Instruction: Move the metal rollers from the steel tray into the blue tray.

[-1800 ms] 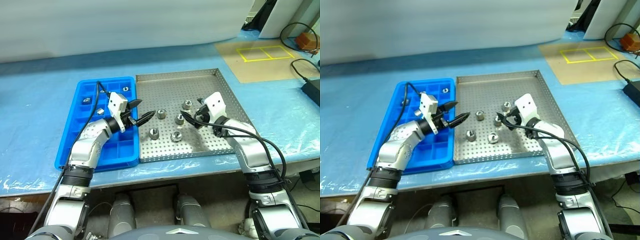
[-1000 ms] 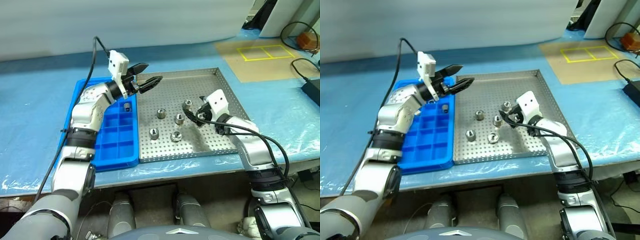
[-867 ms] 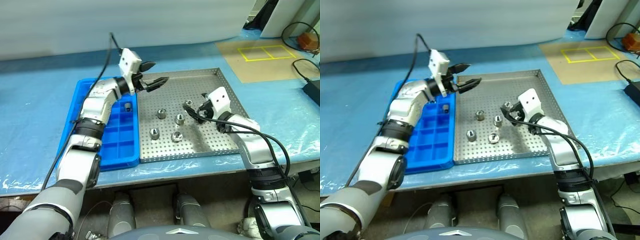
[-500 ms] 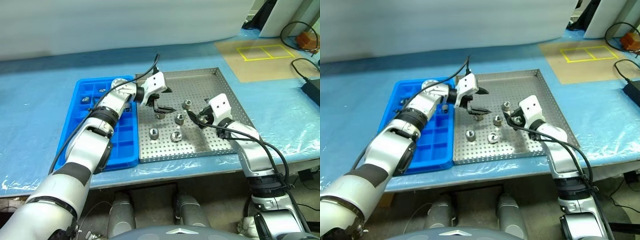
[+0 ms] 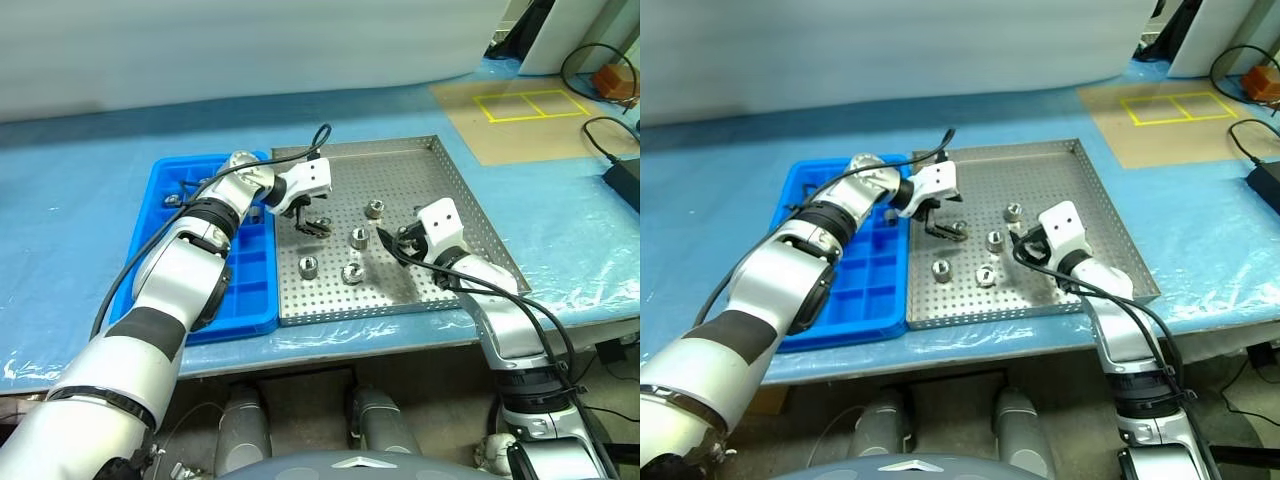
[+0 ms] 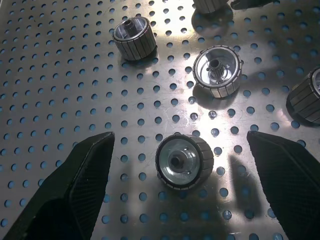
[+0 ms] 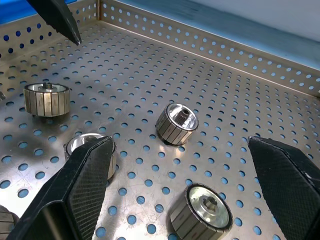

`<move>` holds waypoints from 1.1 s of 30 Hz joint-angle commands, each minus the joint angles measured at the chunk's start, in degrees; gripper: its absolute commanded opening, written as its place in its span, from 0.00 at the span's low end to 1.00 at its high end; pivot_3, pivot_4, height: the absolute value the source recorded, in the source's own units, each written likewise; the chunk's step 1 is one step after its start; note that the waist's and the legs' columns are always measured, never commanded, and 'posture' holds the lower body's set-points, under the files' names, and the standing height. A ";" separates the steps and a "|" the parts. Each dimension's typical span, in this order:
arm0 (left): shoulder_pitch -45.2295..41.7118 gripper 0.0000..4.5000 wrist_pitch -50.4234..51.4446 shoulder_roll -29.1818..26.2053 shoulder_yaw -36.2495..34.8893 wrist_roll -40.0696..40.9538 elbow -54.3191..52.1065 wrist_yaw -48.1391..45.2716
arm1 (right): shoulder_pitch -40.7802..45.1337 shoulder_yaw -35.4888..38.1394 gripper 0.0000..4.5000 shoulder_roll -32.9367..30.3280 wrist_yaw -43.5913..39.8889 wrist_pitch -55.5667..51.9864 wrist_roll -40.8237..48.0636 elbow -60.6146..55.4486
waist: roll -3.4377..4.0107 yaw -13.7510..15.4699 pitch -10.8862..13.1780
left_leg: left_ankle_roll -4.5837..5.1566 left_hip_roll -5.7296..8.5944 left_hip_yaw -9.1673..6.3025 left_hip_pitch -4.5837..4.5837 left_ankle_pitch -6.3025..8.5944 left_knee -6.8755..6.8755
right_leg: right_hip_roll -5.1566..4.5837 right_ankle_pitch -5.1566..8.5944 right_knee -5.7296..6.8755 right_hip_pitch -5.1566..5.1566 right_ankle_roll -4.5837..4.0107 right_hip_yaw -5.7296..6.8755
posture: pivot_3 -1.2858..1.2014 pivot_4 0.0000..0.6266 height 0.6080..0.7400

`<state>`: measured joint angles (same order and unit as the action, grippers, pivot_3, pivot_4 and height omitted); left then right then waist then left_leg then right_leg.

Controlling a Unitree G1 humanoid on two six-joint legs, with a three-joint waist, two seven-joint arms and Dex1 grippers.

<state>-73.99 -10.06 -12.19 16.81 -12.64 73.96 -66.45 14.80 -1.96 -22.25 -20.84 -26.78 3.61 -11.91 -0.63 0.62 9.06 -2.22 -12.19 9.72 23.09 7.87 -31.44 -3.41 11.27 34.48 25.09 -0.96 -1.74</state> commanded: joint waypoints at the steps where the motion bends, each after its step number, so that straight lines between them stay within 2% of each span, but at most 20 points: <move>1: 0.14 0.99 -0.52 0.46 0.04 -1.20 0.05 1.21 | -0.36 0.40 1.00 0.37 0.88 0.20 -0.41 -2.61 | 0.00 -0.02 0.00 | 0.00 0.00 0.00 0.00 0.00 0.00 | 0.00 0.00 0.00 0.00 0.00 0.00 | 0.35 0.24 1.00; 17: 3.89 0.99 1.22 3.12 0.70 -4.82 0.94 4.79 | -1.37 -0.47 1.00 1.42 2.38 0.05 -1.95 -2.96 | 0.00 -1.28 0.00 | 0.07 0.00 0.00 0.02 0.04 0.00 | -0.01 0.00 -0.09 -0.03 0.00 0.01 | 0.34 0.24 1.00; 20: 4.11 0.87 1.15 3.54 0.23 -4.39 1.03 4.87 | -1.56 -0.44 1.00 1.50 2.56 0.06 -2.15 -2.97 | 0.00 -1.24 0.00 | 0.09 0.01 0.00 0.00 0.05 0.00 | -0.02 0.00 -0.13 -0.09 0.00 0.03 | 0.34 0.24 1.00; 26: 4.32 0.44 2.04 3.47 0.99 -5.74 1.26 6.95 | -1.76 -0.57 1.00 1.68 2.64 0.20 -2.84 -2.92 | -0.02 -1.42 0.01 | 0.16 0.33 0.00 -0.02 0.09 -0.13 | -0.44 0.07 -0.14 -0.26 0.14 0.06 | 0.34 0.24 1.00; 27: 4.47 0.42 1.69 3.30 1.01 -5.70 1.18 6.15 | -1.79 -0.55 1.00 1.73 2.65 0.22 -2.91 -2.91 | -0.03 -1.48 0.02 | 0.17 0.37 0.00 -0.01 0.09 -0.15 | -0.47 0.20 -0.15 -0.26 0.38 0.06 | 0.34 0.24 1.00; 33: 5.51 0.42 1.06 2.54 1.42 -6.24 0.97 6.25 | -1.69 -0.57 1.00 2.17 2.75 0.31 -3.28 -2.76 | -0.03 -1.63 0.01 | 0.20 0.37 0.00 -0.02 0.11 -0.18 | -0.54 0.20 -0.14 -0.25 0.44 0.13 | 0.34 0.24 1.00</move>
<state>-69.10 -9.02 -8.75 17.77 -17.69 75.46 -61.93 12.90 -2.52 -20.21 -18.41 -26.93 0.47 -12.02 -0.66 -1.01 9.08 -2.01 -11.83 9.72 23.08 7.99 -31.59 -3.95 11.47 34.34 24.85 -0.53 -1.59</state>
